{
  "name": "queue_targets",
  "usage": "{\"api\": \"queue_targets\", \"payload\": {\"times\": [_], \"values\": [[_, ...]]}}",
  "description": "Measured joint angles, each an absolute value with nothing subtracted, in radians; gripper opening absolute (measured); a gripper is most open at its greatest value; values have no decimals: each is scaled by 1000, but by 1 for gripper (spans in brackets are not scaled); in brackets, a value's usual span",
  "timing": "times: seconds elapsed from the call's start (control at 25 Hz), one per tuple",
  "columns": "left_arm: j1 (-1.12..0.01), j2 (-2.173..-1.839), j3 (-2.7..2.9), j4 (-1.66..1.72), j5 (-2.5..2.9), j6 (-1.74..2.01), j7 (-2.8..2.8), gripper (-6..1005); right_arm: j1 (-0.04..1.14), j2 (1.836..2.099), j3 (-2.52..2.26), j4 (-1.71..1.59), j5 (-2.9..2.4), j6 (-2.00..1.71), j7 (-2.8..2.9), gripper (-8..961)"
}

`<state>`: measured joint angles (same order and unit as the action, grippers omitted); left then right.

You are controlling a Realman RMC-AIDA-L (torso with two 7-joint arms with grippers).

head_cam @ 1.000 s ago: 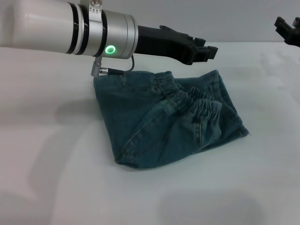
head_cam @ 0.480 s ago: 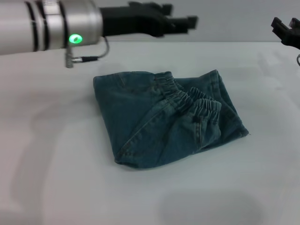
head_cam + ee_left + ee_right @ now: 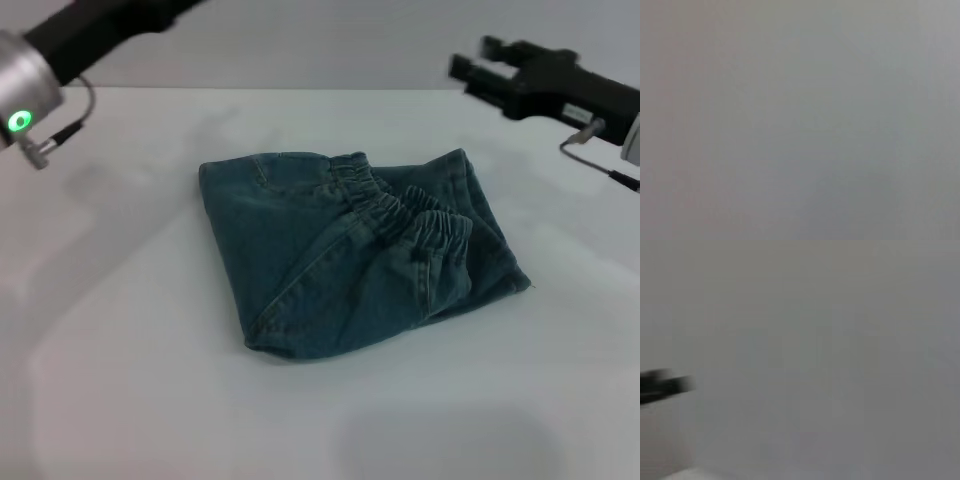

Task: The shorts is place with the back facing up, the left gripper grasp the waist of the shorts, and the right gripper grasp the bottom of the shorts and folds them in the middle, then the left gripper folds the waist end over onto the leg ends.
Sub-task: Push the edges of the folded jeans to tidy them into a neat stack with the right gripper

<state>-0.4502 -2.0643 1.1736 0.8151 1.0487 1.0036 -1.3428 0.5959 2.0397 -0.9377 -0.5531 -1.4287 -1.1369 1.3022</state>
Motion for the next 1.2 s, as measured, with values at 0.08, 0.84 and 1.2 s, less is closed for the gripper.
{"api": "queue_targets", "payload": {"times": [0.08, 0.84, 1.2], "values": [[-433, -2065, 1173, 743, 896, 1033, -1176, 848, 598, 2032, -964, -640, -1520, -1225, 1412, 528], [-396, -2063, 1180, 544, 511, 1134, -791, 842, 1091, 1990, -1047, -729, -2013, -1871, 2071, 527], [-390, -2066, 1193, 524, 510, 1156, -790, 842, 1126, 2081, -1258, -651, -2190, -1624, 2084, 527]]}}
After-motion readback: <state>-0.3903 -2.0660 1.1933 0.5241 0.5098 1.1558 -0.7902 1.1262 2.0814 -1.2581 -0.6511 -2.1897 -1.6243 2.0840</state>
